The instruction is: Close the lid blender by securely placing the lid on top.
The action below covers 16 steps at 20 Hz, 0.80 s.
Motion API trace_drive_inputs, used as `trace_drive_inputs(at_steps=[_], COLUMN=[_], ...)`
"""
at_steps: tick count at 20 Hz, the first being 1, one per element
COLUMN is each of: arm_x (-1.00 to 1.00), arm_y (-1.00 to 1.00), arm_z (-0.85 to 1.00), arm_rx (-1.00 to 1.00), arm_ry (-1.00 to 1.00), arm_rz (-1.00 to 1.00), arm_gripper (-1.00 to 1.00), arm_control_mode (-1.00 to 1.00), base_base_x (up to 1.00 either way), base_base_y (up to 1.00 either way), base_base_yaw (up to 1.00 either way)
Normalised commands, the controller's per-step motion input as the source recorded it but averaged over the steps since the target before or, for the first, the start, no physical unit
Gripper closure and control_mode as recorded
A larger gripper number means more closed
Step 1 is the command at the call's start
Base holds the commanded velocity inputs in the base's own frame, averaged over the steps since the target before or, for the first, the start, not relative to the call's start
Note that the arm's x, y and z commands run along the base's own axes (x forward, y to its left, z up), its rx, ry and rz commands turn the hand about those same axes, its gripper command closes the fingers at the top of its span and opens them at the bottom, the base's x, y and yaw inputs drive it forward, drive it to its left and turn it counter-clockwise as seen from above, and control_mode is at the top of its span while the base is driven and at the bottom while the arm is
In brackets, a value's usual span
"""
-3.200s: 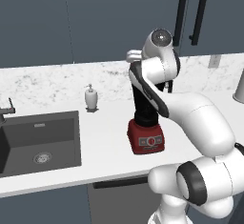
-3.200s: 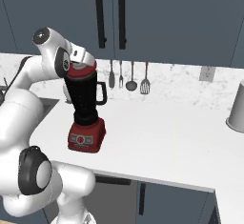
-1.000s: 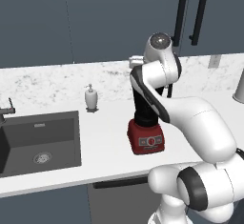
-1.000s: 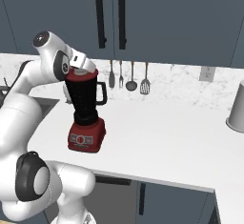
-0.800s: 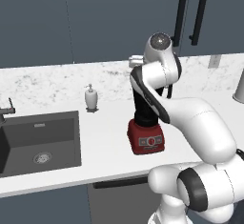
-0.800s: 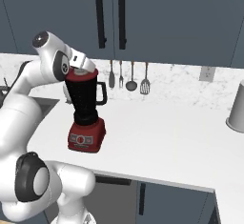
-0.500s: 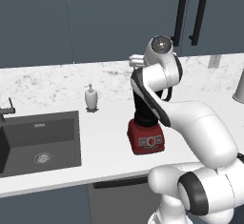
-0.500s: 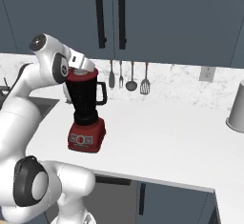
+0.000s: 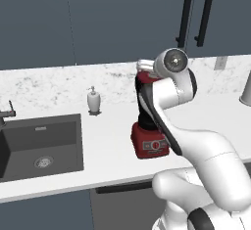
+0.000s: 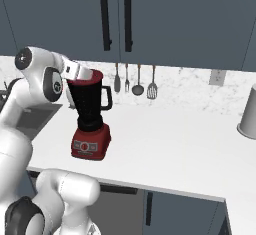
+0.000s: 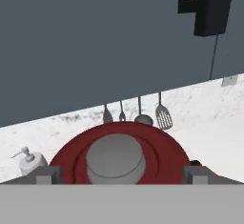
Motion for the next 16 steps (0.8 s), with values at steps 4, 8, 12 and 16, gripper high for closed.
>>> trace_drive_inputs(at_steps=[4, 8, 12, 16], arm_x=[-0.91, -0.71, -0.47, -0.19], arm_y=[-0.16, -0.6, -0.86, -1.0], arm_z=[0.07, 0.18, 0.04, -0.01], arm_rx=[0.01, 0.0, 0.0, 0.0], arm_ry=[-0.07, 0.0, 0.0, 0.01], arm_rz=[0.0, -0.02, -0.01, 0.0], arm_gripper=[-1.0, -1.0, -1.0, -1.0], arm_control_mode=[-1.0, -1.0, -1.0, -1.0], base_base_x=[0.0, 0.0, 0.0, 0.0], base_base_y=[0.0, 0.0, 0.0, 0.0], base_base_yaw=[0.0, 0.0, 0.0, 0.0])
